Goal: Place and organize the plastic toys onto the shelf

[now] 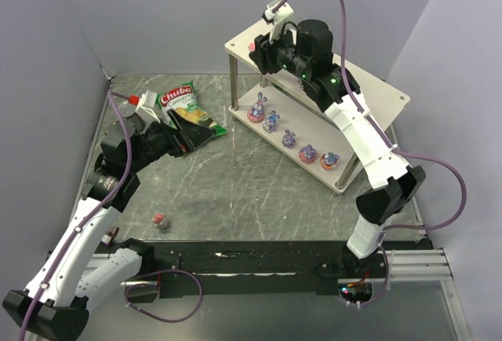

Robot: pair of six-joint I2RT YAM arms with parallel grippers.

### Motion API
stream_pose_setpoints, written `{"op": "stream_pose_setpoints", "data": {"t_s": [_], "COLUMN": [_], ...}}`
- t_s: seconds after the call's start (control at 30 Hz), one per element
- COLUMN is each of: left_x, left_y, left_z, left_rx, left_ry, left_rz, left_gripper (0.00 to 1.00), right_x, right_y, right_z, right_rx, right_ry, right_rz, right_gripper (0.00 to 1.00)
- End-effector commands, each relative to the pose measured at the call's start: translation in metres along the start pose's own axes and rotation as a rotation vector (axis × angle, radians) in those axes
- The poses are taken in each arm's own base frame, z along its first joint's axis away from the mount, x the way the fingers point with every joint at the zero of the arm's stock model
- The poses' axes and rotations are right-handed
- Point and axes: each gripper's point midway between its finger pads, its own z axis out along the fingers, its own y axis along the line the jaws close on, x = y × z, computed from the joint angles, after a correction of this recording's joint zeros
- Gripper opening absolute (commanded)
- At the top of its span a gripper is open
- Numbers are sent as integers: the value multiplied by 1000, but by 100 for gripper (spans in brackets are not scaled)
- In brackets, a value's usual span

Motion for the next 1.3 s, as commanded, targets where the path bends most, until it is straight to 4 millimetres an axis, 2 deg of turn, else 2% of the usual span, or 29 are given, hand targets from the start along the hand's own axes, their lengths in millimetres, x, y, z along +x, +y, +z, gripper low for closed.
{"op": "stream_pose_setpoints", "data": {"t_s": [0.0,0.13,0.37,0.83,1.27], "left_x": [-7,-8,-7,-2,2], "left_y": [1,1,4,9,12], "left_z": [3,6,11,16,16], "left_rx": [-3,0,-6,-6,-8], "left_ry": [-21,-13,-2,21,29], "left_rz": [37,43,48,36,20], "left_gripper": [96,96,96,96,96], "right_x": [-50,-45,-35,-4,12], "right_y": [-17,-14,-20,-44,-44], "right_z": [-1,11,17,5,3], "right_rx": [40,24,50,16,-43], "right_ry": [-150,-149,-125,-40,-18], "right_rz": [-5,3,-19,-7,34], "right_gripper": [2,2,2,7,9]}}
